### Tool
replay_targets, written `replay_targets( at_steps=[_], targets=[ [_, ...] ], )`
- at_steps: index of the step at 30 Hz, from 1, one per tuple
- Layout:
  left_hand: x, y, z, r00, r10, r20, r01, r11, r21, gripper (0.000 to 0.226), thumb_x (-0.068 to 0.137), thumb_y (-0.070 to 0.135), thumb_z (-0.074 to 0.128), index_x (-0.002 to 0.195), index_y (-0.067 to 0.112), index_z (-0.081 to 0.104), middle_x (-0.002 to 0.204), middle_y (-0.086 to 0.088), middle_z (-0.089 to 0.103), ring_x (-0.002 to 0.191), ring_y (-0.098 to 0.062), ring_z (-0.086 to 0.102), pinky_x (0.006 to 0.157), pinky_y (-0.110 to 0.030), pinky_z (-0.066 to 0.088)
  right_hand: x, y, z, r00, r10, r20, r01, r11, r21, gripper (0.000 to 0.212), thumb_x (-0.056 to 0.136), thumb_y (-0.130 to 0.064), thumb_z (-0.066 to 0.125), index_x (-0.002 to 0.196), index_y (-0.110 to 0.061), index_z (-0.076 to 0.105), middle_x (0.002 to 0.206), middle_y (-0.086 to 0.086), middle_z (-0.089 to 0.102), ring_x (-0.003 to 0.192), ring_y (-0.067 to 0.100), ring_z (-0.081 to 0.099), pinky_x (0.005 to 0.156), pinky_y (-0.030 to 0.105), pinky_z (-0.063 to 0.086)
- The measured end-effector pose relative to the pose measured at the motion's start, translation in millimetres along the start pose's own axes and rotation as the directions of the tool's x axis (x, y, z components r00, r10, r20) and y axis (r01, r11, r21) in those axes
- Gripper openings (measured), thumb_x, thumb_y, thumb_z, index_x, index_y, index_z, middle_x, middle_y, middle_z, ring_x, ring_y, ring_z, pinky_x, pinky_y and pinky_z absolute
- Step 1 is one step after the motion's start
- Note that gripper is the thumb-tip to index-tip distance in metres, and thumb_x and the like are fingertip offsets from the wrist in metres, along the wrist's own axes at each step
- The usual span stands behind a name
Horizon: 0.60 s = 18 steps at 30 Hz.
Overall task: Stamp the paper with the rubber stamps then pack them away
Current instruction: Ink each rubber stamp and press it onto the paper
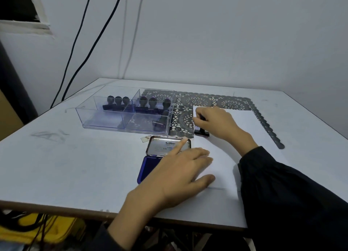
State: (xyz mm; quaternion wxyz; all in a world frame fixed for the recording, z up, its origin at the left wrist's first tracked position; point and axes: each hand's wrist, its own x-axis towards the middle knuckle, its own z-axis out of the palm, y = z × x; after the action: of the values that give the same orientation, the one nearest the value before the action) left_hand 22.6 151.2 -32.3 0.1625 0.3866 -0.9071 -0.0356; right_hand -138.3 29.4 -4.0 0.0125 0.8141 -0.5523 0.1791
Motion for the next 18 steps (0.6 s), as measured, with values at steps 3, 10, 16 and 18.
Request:
replay_targets(
  at_steps=[3, 10, 16, 18],
  targets=[
    [3, 2, 0, 1.000, -0.009, 0.024, 0.008, 0.999, 0.041, 0.050, 0.099, 0.048, 0.033, 0.139, 0.021, 0.048, 0.146, 0.006, 0.043, 0.134, -0.005, 0.035, 0.117, -0.033, -0.011, 1, 2, 2, 1.000, -0.014, 0.005, 0.014, 1.000, -0.003, 0.034, 0.093, -0.030, 0.048, 0.063, -0.023, 0.034, 0.060, -0.004, 0.047, 0.060, 0.020, 0.045, 0.050, 0.029, 0.027],
    [5, 2, 1, 1.000, -0.008, 0.012, 0.007, 0.999, 0.036, 0.053, 0.097, 0.050, 0.029, 0.137, 0.023, 0.050, 0.145, 0.008, 0.045, 0.132, -0.002, 0.037, 0.116, -0.030, -0.012, -2, 0, 8, 0.997, -0.058, -0.044, 0.057, 0.998, -0.018, 0.031, 0.088, -0.023, 0.051, 0.063, -0.022, 0.032, 0.055, -0.003, 0.042, 0.057, 0.021, 0.041, 0.050, 0.030, 0.026],
    [6, 3, 3, 1.000, -0.021, 0.008, 0.021, 0.999, 0.039, 0.055, 0.095, 0.051, 0.028, 0.136, 0.022, 0.051, 0.144, 0.008, 0.046, 0.132, -0.005, 0.039, 0.117, -0.030, -0.012, -4, 1, 10, 0.995, -0.074, -0.062, 0.073, 0.997, -0.019, 0.026, 0.087, -0.022, 0.050, 0.065, -0.022, 0.036, 0.054, -0.004, 0.041, 0.056, 0.020, 0.040, 0.049, 0.030, 0.025],
    [6, 4, 4, 1.000, -0.026, 0.006, 0.026, 0.998, 0.052, 0.055, 0.096, 0.051, 0.028, 0.137, 0.022, 0.049, 0.145, 0.008, 0.044, 0.133, -0.004, 0.037, 0.117, -0.031, -0.013, -3, 3, 11, 0.997, -0.057, -0.045, 0.057, 0.998, 0.011, 0.032, 0.087, -0.022, 0.051, 0.061, -0.024, 0.032, 0.055, -0.004, 0.042, 0.056, 0.019, 0.040, 0.050, 0.030, 0.026]
  ],
)
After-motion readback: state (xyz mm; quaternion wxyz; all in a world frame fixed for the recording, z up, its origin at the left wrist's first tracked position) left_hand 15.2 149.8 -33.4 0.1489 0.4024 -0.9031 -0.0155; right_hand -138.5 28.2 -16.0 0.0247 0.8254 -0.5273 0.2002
